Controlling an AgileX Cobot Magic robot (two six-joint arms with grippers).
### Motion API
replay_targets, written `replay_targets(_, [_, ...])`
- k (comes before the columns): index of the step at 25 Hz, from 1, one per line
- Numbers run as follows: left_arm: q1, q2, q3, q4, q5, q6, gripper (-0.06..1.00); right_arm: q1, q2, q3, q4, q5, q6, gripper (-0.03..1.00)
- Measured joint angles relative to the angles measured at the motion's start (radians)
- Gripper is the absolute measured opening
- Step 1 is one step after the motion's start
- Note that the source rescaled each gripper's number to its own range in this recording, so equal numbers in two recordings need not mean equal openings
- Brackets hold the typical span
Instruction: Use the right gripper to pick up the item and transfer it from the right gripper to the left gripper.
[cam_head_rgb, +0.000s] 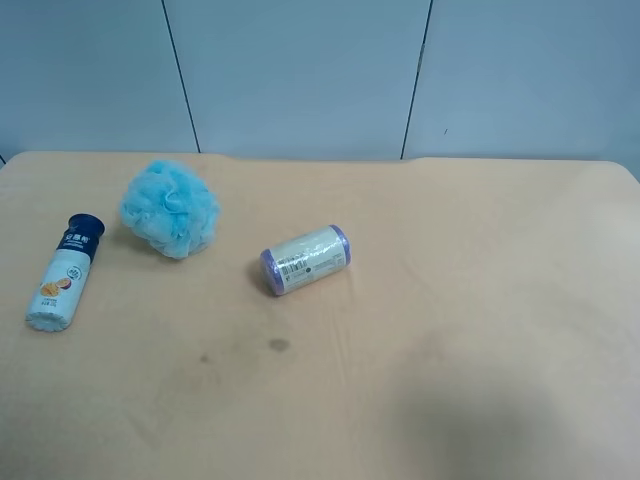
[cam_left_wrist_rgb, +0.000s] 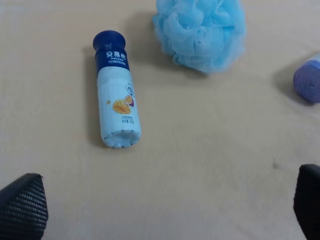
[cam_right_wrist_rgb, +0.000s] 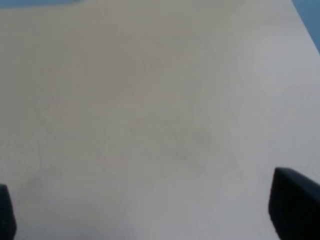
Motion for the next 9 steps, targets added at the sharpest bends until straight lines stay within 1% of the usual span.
replay_targets(9, [0.000,0.000,0.000,0.000,0.000,0.000,1.00,0.000,0.000,0.000,0.000,0.000,0.002,1.00])
